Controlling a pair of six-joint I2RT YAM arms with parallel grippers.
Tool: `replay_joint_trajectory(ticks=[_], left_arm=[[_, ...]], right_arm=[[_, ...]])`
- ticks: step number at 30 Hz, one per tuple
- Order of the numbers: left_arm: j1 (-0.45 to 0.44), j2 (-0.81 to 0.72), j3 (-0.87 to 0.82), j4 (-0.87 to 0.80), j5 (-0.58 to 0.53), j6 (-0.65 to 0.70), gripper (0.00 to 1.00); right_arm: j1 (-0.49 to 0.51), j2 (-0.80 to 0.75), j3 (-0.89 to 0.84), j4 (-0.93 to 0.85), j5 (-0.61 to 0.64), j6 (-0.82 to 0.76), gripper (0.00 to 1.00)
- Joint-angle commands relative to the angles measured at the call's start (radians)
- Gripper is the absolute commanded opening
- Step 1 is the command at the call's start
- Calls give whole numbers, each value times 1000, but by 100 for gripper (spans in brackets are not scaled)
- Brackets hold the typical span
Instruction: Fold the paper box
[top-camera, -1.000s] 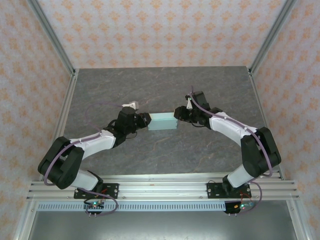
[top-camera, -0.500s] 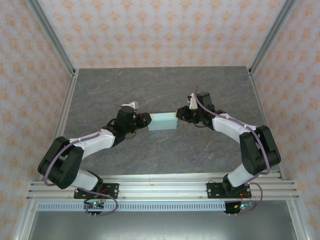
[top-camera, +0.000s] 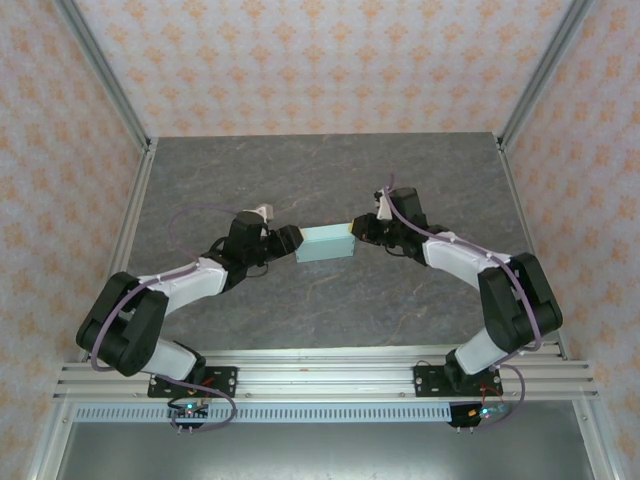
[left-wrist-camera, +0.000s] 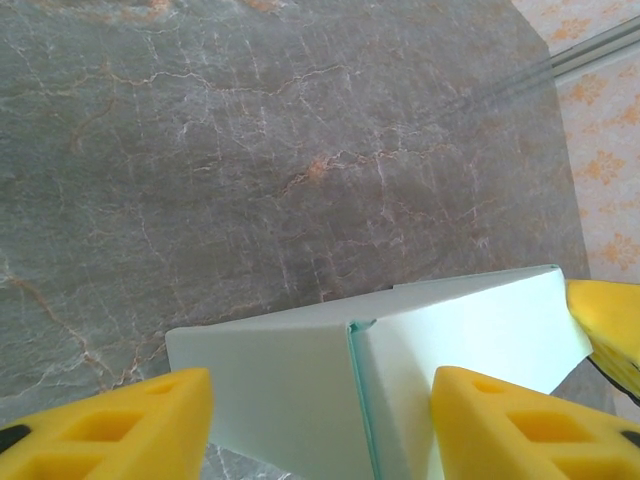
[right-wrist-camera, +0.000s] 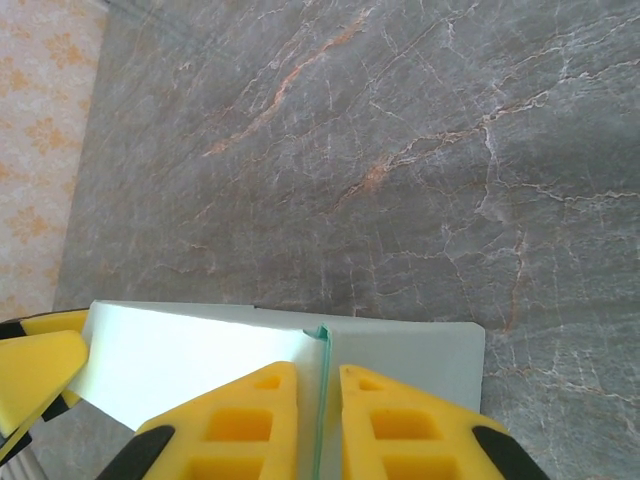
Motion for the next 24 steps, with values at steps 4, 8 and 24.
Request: replay_joint_trajectory(ticks=[4,8,24], left_arm=[[-6,-1,4,-210,35,29,63],[-6,-23,16,-218,56,38,65],[-5,-100,-30,-199,80,15,52]], right_arm=[[50,81,-64,-340,184,2,13],[60,78,-51,-347,193,6,13],[82,49,-43,-356,221,21,13]])
